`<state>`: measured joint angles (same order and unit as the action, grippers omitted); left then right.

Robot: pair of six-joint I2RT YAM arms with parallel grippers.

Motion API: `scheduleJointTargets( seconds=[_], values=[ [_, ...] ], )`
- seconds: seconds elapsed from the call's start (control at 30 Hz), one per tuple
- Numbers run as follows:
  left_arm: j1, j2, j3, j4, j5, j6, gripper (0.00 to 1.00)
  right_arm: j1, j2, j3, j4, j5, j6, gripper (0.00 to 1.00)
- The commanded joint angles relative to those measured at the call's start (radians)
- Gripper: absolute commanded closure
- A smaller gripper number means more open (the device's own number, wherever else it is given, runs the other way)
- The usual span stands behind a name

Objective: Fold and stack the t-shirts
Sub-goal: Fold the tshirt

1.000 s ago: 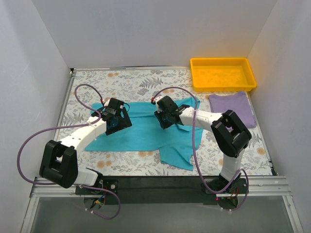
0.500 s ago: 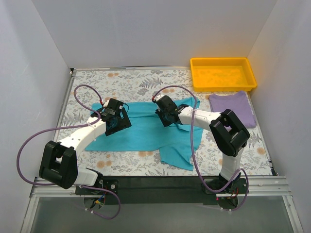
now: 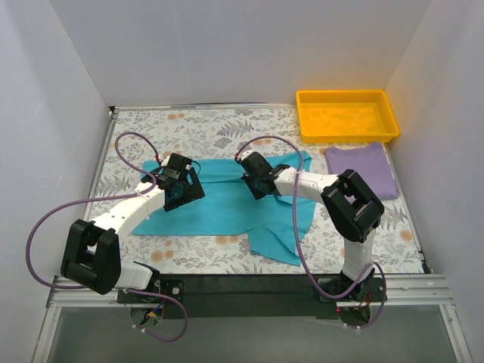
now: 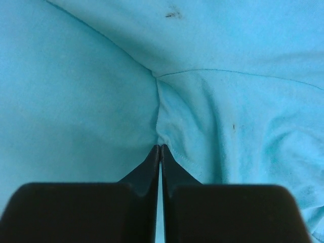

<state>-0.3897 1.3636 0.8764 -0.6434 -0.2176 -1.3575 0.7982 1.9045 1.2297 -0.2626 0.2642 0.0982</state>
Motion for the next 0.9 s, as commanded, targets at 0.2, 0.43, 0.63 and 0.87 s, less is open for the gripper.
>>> scheduleJointTargets(
  seconds=[0.2, 0.43, 0.63, 0.87],
  values=[
    [0.003, -0.041, -0.001, 0.008, 0.001, 0.003, 0.24, 0.007, -0.027, 0.083, -0.047, 0.001, -0.002, 0.99],
    [0.005, -0.040, 0.004, 0.008, 0.000, 0.003, 0.24, 0.007, -0.012, 0.186, -0.179, -0.065, 0.063, 0.99],
    [0.005, -0.038, 0.007, 0.005, 0.001, 0.005, 0.24, 0.007, 0.021, 0.217, -0.221, -0.123, 0.089, 0.99],
    [0.008, -0.035, 0.006, 0.014, 0.001, 0.006, 0.24, 0.006, 0.050, 0.264, -0.245, -0.227, 0.068, 0.90]
  ],
)
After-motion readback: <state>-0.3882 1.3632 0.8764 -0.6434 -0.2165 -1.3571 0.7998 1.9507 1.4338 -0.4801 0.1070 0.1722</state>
